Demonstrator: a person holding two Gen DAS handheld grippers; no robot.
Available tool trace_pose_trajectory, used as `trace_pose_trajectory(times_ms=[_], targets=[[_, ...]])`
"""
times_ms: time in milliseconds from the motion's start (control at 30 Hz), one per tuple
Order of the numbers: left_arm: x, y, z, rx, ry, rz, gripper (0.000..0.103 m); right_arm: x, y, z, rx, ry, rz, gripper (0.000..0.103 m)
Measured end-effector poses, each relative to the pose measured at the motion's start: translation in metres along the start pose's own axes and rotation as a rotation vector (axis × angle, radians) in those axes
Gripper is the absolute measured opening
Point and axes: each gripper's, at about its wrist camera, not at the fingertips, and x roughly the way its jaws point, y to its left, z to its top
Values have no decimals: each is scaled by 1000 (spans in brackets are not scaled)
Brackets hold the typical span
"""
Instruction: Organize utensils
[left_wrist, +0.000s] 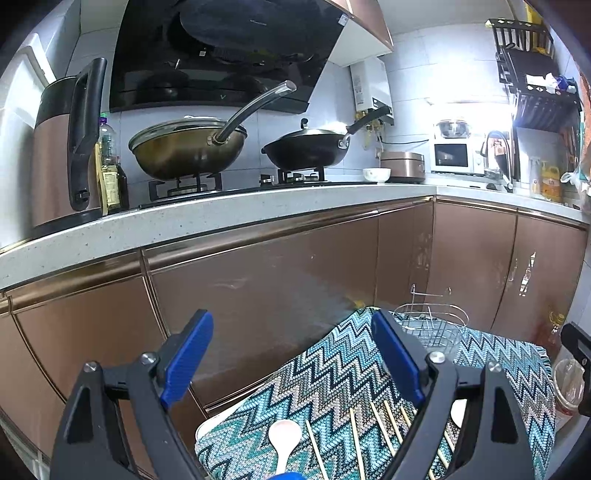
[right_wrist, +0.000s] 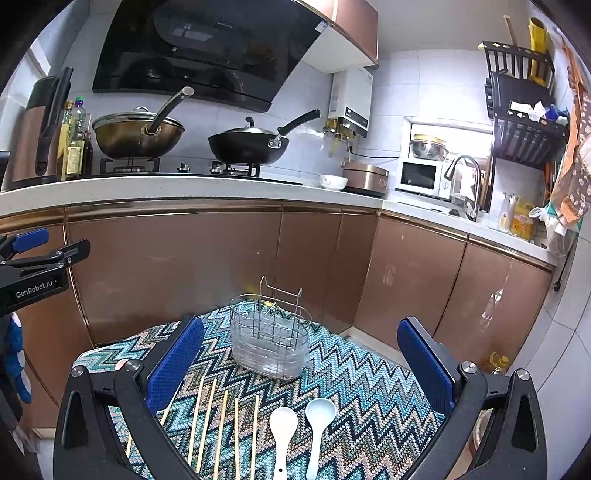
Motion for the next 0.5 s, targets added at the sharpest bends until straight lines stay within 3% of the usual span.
trace_pose_trajectory(times_ms=[500], targets=[[-2, -13, 0, 25, 12, -4, 87, 4, -13, -3, 20, 9, 9, 103]])
